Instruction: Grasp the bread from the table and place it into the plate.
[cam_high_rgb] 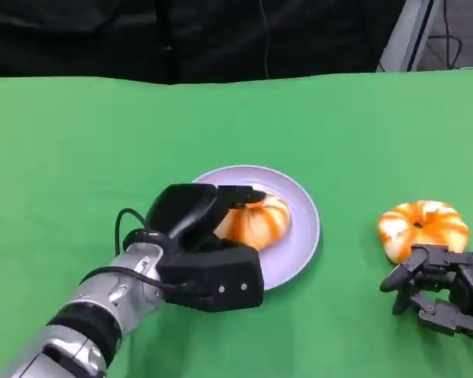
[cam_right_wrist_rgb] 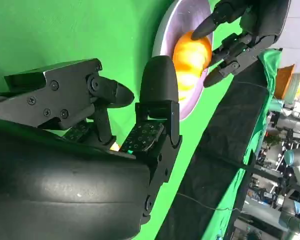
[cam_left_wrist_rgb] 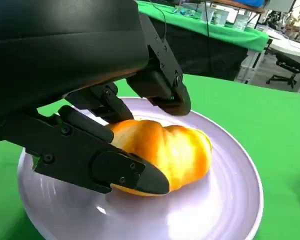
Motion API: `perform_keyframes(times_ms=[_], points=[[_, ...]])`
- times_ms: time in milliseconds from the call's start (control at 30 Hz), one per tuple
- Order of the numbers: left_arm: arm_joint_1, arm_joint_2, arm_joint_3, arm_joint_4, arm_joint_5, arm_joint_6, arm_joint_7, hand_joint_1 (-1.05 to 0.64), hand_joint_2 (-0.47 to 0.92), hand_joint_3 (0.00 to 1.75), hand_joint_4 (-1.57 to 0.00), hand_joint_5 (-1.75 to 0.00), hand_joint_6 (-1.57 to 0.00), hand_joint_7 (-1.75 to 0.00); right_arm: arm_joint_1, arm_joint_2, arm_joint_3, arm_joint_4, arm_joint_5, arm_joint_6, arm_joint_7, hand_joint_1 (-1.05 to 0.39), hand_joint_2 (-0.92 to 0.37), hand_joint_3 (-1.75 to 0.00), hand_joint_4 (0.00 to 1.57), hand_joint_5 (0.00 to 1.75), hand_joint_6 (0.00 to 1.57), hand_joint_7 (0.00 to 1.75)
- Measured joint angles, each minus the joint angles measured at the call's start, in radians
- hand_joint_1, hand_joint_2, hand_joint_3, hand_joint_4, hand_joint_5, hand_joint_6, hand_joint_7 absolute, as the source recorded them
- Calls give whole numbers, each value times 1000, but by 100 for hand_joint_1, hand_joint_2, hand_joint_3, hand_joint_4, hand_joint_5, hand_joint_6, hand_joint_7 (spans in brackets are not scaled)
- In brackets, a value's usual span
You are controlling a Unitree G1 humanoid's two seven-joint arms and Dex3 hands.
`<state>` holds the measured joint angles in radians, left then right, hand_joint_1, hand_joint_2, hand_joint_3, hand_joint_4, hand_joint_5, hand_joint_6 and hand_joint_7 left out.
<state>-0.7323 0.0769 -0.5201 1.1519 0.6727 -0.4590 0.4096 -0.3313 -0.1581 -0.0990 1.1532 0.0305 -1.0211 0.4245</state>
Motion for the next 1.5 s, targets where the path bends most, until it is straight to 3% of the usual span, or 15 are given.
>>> perform_keyframes(times_ms=[567, 1233, 1500], points=[[14, 60, 22, -86, -19, -33, -2, -87, 92, 31, -56, 0, -44, 0, 0, 0, 1, 1, -15, 0, -13, 6, -80, -68, 89, 137, 95, 95], [227, 175, 114, -405, -61, -65, -46, -90, 92, 37, -50, 0, -39, 0, -1, 0, 1, 6, -19, 3, -14, 8, -80, -70, 90, 137, 94, 97], [297, 195, 175, -479, -103, -81, -55, -86, 92, 34, -55, -2, -44, -2, -1, 0, 0, 8, -5, 6, 7, 9, -81, -69, 88, 138, 93, 98]])
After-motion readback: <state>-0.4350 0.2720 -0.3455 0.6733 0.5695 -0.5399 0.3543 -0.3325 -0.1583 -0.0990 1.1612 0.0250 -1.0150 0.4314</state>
